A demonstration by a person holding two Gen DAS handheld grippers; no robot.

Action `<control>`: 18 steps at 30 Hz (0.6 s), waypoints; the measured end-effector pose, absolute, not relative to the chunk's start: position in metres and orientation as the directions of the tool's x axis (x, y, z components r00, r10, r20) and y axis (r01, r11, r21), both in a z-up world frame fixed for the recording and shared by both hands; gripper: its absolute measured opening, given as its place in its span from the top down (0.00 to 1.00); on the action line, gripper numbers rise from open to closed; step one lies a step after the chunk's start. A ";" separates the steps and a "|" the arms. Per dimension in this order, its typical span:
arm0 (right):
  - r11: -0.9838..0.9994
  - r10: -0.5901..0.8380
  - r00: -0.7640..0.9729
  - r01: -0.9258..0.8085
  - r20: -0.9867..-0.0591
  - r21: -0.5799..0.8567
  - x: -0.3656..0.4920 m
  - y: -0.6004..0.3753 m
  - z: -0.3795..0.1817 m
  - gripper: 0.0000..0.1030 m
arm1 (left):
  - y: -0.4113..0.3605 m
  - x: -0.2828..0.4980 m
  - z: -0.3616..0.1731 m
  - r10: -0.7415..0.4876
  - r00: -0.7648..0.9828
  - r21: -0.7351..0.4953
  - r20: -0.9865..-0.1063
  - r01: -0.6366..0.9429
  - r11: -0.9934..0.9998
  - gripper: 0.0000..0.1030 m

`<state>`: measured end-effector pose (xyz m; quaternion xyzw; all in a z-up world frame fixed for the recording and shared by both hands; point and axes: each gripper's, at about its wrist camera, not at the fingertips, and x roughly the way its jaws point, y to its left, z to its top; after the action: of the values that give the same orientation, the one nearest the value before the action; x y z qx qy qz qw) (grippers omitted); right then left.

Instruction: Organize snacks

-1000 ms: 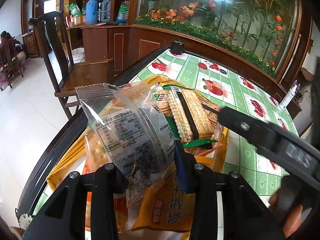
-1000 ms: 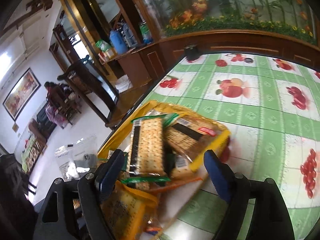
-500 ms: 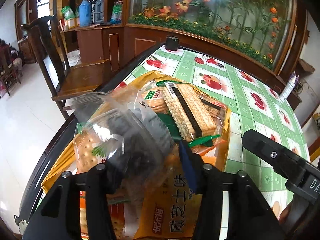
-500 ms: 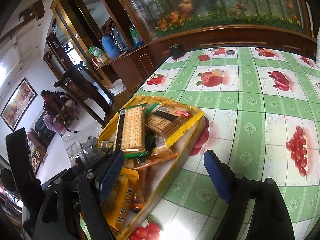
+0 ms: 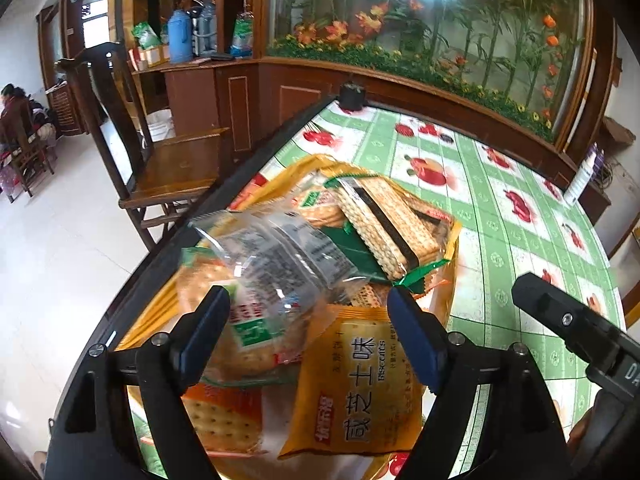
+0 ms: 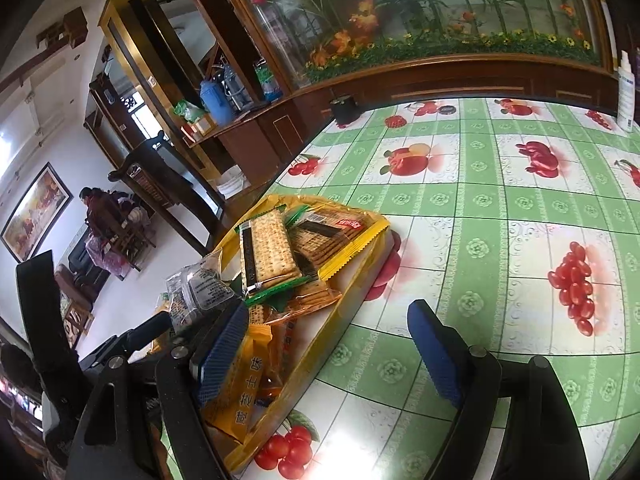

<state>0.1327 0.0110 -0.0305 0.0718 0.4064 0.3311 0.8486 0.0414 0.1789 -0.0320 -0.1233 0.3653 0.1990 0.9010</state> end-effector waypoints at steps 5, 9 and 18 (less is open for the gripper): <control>0.772 0.616 0.448 -0.507 -0.648 0.384 0.124 0.006 -0.032 0.16 | 0.179 0.023 -0.022 0.315 0.677 -0.065 -0.665 -0.472 0.879 0.21; 0.752 0.633 0.412 -0.525 -0.655 0.397 0.116 0.005 -0.035 0.15 | 0.174 0.011 -0.015 0.336 0.688 -0.046 -0.643 -0.472 0.880 0.20; 0.714 0.656 0.390 -0.596 -0.646 0.366 0.086 0.006 -0.025 0.00 | 0.162 -0.018 -0.006 0.390 0.696 0.005 -0.603 -0.486 0.874 0.19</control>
<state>0.0856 0.0063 -0.0252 0.0370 0.4045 0.3760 0.8328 -0.0178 0.1624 -0.0059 -0.0774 0.3086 0.2388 0.9175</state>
